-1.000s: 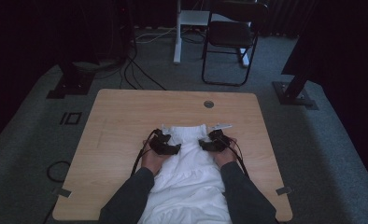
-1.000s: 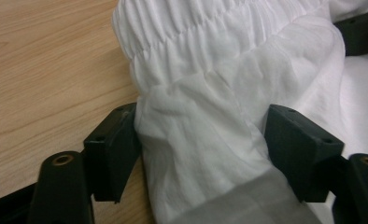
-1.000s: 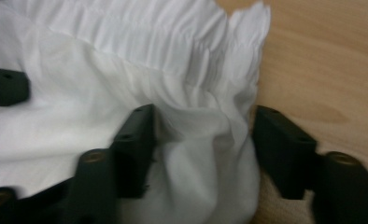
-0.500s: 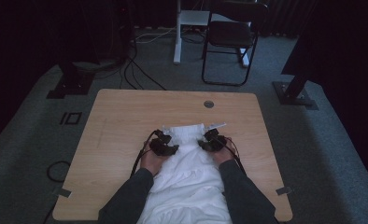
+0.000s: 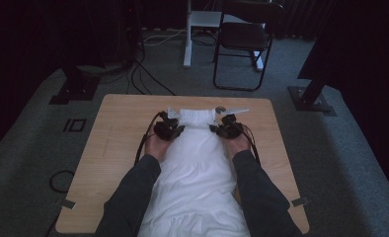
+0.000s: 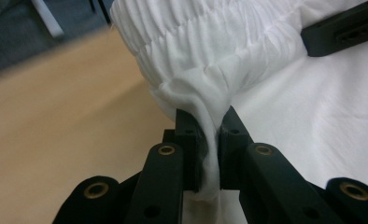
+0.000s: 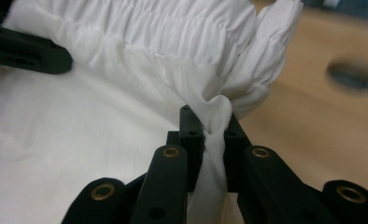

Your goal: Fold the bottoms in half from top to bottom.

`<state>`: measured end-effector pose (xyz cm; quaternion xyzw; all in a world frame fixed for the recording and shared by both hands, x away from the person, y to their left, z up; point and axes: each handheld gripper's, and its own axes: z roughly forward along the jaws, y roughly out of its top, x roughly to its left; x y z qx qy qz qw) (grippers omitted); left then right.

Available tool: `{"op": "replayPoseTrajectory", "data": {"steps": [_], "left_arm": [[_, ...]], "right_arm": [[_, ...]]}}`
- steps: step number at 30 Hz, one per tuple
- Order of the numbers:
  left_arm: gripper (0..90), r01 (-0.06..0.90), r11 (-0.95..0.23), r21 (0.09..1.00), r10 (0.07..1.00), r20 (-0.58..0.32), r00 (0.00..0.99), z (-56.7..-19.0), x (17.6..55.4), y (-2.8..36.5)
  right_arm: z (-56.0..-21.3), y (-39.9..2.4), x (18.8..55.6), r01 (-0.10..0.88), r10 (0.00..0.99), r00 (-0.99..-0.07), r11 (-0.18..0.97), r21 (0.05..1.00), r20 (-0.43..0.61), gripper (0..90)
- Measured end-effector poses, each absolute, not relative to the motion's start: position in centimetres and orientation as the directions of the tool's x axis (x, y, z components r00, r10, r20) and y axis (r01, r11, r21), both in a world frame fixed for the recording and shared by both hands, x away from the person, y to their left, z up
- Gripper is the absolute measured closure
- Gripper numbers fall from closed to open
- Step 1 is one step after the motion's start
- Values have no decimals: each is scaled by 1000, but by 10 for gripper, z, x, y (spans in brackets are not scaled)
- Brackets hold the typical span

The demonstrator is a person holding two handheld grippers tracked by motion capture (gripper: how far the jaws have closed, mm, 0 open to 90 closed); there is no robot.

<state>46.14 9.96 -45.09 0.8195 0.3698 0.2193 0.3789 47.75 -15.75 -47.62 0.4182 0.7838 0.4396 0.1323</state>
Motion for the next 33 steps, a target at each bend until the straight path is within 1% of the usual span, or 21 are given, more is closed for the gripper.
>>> {"op": "replayPoseTrajectory", "data": {"steps": [2,7,9,10,11,12,13,17,21,27,28,29,30,33], "left_arm": [[824,403,-436,805,768,99,633,-432,470,101],[823,347,-419,839,773,129,621,-392,484,103],[822,332,-375,866,782,102,615,-375,487,106],[823,332,-375,866,782,102,615,-375,487,106],[823,323,-342,883,789,83,609,-362,488,109],[822,321,-334,886,789,76,610,-359,487,109],[822,321,-334,886,787,74,613,-358,486,110],[822,336,-348,875,767,61,638,-366,478,112],[821,327,-334,884,746,36,665,-375,459,114],[816,303,-345,889,699,28,714,-386,412,117],[816,303,-345,889,699,28,714,-386,412,117],[816,300,-355,885,683,27,730,-392,392,117],[814,294,-360,886,676,30,737,-395,382,117],[812,304,-363,881,652,7,758,-408,354,119]], "right_arm": [[-459,-158,482,515,781,-607,249,820,144,840],[-416,-158,491,440,796,-595,208,874,110,839],[-399,-158,493,393,801,-591,183,901,94,838],[-399,-158,493,393,801,-591,183,901,94,838],[-390,-159,493,373,804,-588,170,912,91,838],[-377,-158,492,357,802,-590,158,920,91,836],[-374,-157,491,353,802,-592,169,920,80,835],[-376,-158,484,358,792,-608,207,910,59,832],[-384,-160,464,351,772,-635,259,900,25,829],[-399,-169,421,335,732,-681,290,897,18,827],[-399,-169,421,335,732,-681,290,897,18,827],[-402,-170,414,335,726,-688,292,896,21,827],[-409,-173,395,334,714,-700,303,893,20,827],[-420,-176,369,335,694,-719,317,887,23,827]]}}
